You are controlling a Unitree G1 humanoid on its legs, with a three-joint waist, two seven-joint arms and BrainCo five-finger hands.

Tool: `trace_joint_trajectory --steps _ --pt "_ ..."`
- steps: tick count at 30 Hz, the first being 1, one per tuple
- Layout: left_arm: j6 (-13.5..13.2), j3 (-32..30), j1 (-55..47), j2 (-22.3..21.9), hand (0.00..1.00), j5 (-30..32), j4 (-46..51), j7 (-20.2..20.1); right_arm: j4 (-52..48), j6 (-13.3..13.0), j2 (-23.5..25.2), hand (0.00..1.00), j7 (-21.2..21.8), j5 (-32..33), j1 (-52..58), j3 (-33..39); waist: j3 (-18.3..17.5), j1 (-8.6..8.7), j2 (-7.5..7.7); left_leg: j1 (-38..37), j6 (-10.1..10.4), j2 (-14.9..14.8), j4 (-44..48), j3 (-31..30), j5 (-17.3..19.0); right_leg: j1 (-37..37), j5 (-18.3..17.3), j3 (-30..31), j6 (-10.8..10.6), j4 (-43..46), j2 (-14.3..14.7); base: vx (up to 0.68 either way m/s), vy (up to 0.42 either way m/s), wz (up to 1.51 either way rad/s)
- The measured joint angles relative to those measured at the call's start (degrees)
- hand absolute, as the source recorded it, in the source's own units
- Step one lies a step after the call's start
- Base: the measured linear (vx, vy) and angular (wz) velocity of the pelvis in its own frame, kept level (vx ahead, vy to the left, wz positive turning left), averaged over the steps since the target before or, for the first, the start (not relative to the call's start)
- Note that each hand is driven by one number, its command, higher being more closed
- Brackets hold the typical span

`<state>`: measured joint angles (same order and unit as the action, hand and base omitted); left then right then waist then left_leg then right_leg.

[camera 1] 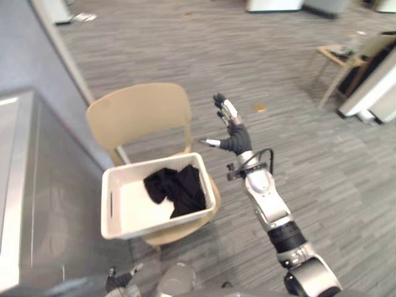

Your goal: Pick up the laundry basket with both hands and put the clothes into the washing machine.

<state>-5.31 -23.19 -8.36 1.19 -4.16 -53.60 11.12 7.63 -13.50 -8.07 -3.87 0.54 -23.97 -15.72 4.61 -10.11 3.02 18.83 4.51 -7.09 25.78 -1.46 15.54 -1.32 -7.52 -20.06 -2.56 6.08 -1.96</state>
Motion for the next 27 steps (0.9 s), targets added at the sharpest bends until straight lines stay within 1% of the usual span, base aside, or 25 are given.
trace_joint_trajectory --steps 1,2,3,5,6,8,9,10,11,12,13,14,15,17,18,19,20,21,22,23,24,26,27 --pt "0.1 -0.3 0.0 -0.7 0.0 -0.1 -0.6 0.0 1.5 0.4 -3.3 0.0 1.0 0.0 -0.1 -0.2 0.4 0.62 0.16 -0.4 -1.2 -4.0 -0.4 11.9 -0.6 1.2 -0.1 -3.5 0.2 -0.4 -0.3 0.08 -0.131 1.27" --pt "0.1 -1.2 -0.1 -0.6 0.0 -0.1 -0.6 0.0 2.3 0.4 -4.9 0.0 1.5 0.0 -0.1 -0.2 0.4 0.76 0.15 -0.9 -2.8 -5.5 -0.8 16.4 -1.5 1.8 -0.2 -5.1 0.4 -0.5 -0.3 0.15 -0.097 1.6" --pt "0.1 -2.2 -0.3 -0.3 0.0 -0.1 -0.8 0.1 2.9 1.0 -8.2 0.0 2.5 -0.2 -0.2 -0.1 0.8 0.29 0.87 -2.5 -2.5 -7.1 -3.7 21.9 -6.3 3.0 -0.4 -8.4 0.5 -0.6 -0.7 0.15 -0.021 1.1" --pt "0.1 -2.3 -0.7 -0.1 0.0 -0.1 -1.4 0.0 3.3 1.0 -9.7 0.0 3.3 -0.7 -1.0 -0.3 1.3 -0.15 1.69 -2.7 -2.9 -6.2 -4.9 22.2 -7.0 3.4 -0.4 -10.1 0.5 -0.7 -1.3 0.11 0.027 0.8" --pt "0.1 -2.5 -0.7 0.0 0.0 0.0 -2.7 -0.1 5.0 0.9 -10.1 0.0 4.2 -1.5 -2.4 -0.6 1.5 -0.01 2.24 -2.7 -3.3 -5.5 -4.9 22.2 -7.4 4.2 -0.4 -12.0 0.5 -1.0 -1.6 0.09 0.045 0.76" --pt "0.1 -2.2 -0.6 0.2 0.0 0.2 -3.2 -1.1 10.0 0.9 -11.0 0.0 5.3 -3.6 -4.9 -1.2 1.7 -0.5 3.48 -2.7 -4.4 -3.9 -5.3 21.7 -8.1 5.7 -0.4 -15.4 0.5 -1.4 -2.3 0.11 0.055 0.85" --pt "0.1 -2.1 -0.6 0.3 0.0 0.3 -3.2 -1.2 11.4 0.9 -11.2 0.0 5.4 -4.5 -5.7 -1.3 1.7 -0.74 3.68 -2.7 -4.6 -3.5 -5.6 21.2 -8.2 6.1 -0.3 -16.3 0.4 -1.4 -2.4 0.11 0.052 0.81" --pt "0.1 -2.0 -0.6 0.5 0.0 0.3 -3.2 -1.2 13.9 0.9 -12.3 0.0 5.4 -6.7 -7.3 -2.6 1.8 -1.43 3.88 -2.7 -4.7 -2.8 -6.2 19.8 -8.3 6.8 -0.2 -17.7 0.2 -1.3 -2.4 0.1 0.027 0.74" --pt "0.0 -1.6 -0.6 0.8 0.0 0.4 -3.2 -1.2 16.1 0.9 -13.7 0.0 5.4 -8.5 -8.7 -4.7 1.8 -1.95 4.38 -2.8 -4.6 -2.1 -7.0 18.7 -8.8 7.2 -0.2 -19.1 0.2 -1.2 -2.5 0.07 0.012 0.69" --pt "0.0 -1.5 -0.6 1.0 0.0 0.4 -3.2 -1.3 16.8 0.9 -14.1 0.0 5.5 -9.8 -9.3 -5.3 2.0 -2.28 4.8 -2.8 -4.9 -1.7 -7.6 18.5 -9.4 7.3 -0.2 -19.7 0.2 -1.2 -2.7 0.05 -0.008 0.61" --pt "0.0 -1.4 -0.5 1.2 0.0 0.5 -3.2 -1.7 17.9 0.6 -14.8 0.0 5.4 -12.1 -10.2 -6.5 2.3 -2.93 5.34 -2.7 -5.0 -1.1 -9.1 18.2 -10.5 7.3 0.0 -20.9 0.0 -1.2 -2.8 0.03 -0.015 0.53" --pt "0.0 -1.3 -0.3 1.3 0.0 0.6 -3.1 -2.3 18.9 0.6 -15.3 0.0 5.4 -13.6 -10.7 -7.4 2.6 -3.27 5.74 -2.7 -5.0 -0.6 -10.4 17.6 -11.3 7.1 0.0 -21.8 0.1 -1.2 -2.7 0.03 -0.044 0.67" --pt "0.0 -1.2 -0.1 1.8 0.0 0.9 -2.7 -2.4 21.4 0.6 -15.6 0.0 5.4 -16.2 -11.7 -8.3 3.5 -3.6 6.3 -2.7 -4.7 0.1 -12.4 16.6 -12.8 7.0 0.0 -23.0 0.1 -1.1 -2.7 0.02 -0.049 0.52" --pt "0.0 -1.0 0.1 2.1 0.0 1.0 -2.3 -2.5 23.7 0.7 -16.1 0.0 5.4 -19.2 -13.4 -9.9 4.6 -3.69 6.39 -2.6 -4.2 0.3 -14.5 15.7 -13.9 6.4 0.1 -24.1 0.0 -0.7 -2.3 0.0 -0.057 0.4" --pt "0.0 -1.0 0.8 2.2 0.0 1.2 -2.0 -2.5 24.8 0.6 -16.8 0.0 5.5 -22.1 -14.6 -10.3 5.8 -3.95 6.75 -1.9 -4.3 0.3 -16.8 15.5 -16.0 4.7 0.1 -24.7 0.2 0.2 -2.2 -0.02 -0.06 0.24" --pt "0.0 -1.0 0.9 2.2 0.0 1.3 -1.9 -2.5 24.9 0.7 -17.0 0.0 5.5 -22.6 -14.9 -10.3 6.0 -4.08 6.77 -1.7 -4.4 0.4 -17.2 15.5 -16.4 4.3 0.2 -24.8 0.2 0.4 -2.2 -0.03 -0.072 0.27" --pt "0.0 -0.3 1.5 2.1 0.0 1.4 -1.2 -2.5 25.3 0.9 -18.5 0.0 5.6 -24.3 -15.2 -10.3 7.1 -4.32 6.76 -1.0 -4.4 0.6 -19.6 14.9 -18.1 2.8 0.2 -25.5 0.2 0.9 -2.0 -0.02 -0.049 0.26" --pt "0.0 0.3 1.8 2.2 0.0 1.4 -0.9 -2.5 25.4 1.1 -19.2 0.0 6.1 -24.5 -15.2 -10.4 7.8 -4.4 6.74 -1.0 -4.4 0.8 -20.3 14.6 -18.7 2.7 0.2 -25.6 0.2 0.9 -2.0 -0.02 -0.07 0.38" --pt "0.0 0.8 2.3 2.1 0.0 1.4 -0.3 -2.5 26.5 1.4 -20.6 0.0 7.1 -25.7 -15.2 -11.2 8.8 -4.4 6.69 -0.9 -4.6 1.1 -21.6 14.0 -19.6 2.3 0.2 -25.7 0.2 1.3 -2.0 -0.01 -0.052 0.27" --pt "0.0 1.1 2.4 2.1 0.0 1.4 0.1 -2.5 27.4 1.5 -21.0 0.0 7.7 -26.0 -15.2 -11.6 8.9 -4.42 6.6 -0.7 -4.7 1.1 -22.0 13.9 -19.8 1.7 0.2 -25.7 0.2 1.8 -2.0 0.0 -0.048 0.34" --pt "-0.2 1.5 2.8 2.1 0.0 1.4 0.9 -2.7 28.6 2.0 -22.1 0.0 8.5 -26.9 -14.4 -11.9 9.6 -4.31 6.22 -0.2 -4.6 0.9 -22.2 12.8 -19.9 1.0 0.2 -25.9 0.2 3.6 -2.1 0.01 -0.019 0.23" --pt "-0.3 2.4 2.8 2.4 0.0 1.3 2.1 -3.2 30.0 2.8 -22.3 0.0 9.5 -27.9 -14.2 -11.9 10.4 -4.25 5.98 0.0 -4.7 0.3 -22.6 12.4 -20.1 -0.5 0.2 -25.8 0.2 7.0 -2.7 0.02 -0.015 0.07" --pt "-0.5 3.1 3.6 2.4 0.0 1.2 2.5 -3.6 30.5 2.8 -23.0 0.0 10.1 -28.4 -14.1 -11.8 11.2 -4.28 4.91 0.5 -4.8 -1.1 -22.8 11.8 -20.3 -3.6 -1.6 -25.3 0.1 11.6 -3.5 -0.01 -0.039 -0.1"
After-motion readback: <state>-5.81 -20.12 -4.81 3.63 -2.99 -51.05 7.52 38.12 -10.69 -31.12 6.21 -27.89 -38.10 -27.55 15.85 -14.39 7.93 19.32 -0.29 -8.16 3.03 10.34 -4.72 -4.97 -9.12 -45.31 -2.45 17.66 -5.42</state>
